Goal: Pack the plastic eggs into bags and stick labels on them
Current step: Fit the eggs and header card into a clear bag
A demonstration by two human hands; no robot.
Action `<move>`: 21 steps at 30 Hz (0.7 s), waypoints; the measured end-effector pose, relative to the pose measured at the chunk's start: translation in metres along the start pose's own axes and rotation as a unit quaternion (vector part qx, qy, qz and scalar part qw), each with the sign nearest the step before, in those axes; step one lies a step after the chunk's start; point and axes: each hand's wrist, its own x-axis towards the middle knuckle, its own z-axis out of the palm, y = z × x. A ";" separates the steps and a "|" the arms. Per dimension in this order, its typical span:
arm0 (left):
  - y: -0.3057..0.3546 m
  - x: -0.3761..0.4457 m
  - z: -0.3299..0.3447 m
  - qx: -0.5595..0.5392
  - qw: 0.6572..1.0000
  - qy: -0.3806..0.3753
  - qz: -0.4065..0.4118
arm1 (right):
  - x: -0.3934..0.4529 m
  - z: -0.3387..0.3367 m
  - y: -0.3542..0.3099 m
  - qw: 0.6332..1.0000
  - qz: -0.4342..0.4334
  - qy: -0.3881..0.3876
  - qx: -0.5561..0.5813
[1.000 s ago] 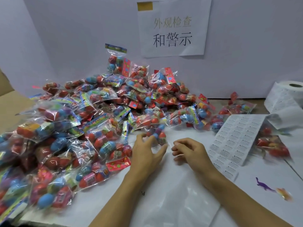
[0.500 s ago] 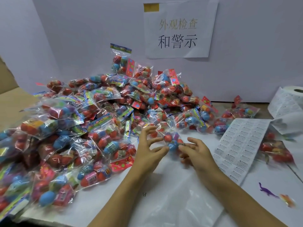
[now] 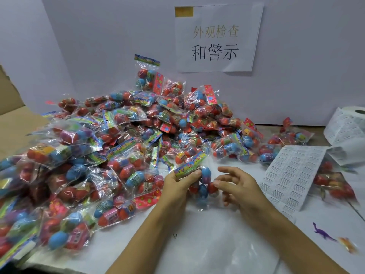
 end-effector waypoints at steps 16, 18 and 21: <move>0.009 -0.009 0.007 0.123 0.992 -0.034 -0.008 | -0.014 0.003 -0.013 0.987 -0.082 -0.032 -0.134; 0.010 -0.008 0.004 0.112 0.993 -0.045 -0.013 | -0.012 0.000 -0.012 0.988 -0.080 -0.005 -0.131; 0.011 -0.007 0.002 0.100 0.992 -0.072 -0.030 | -0.009 -0.005 -0.011 0.991 -0.072 0.024 -0.114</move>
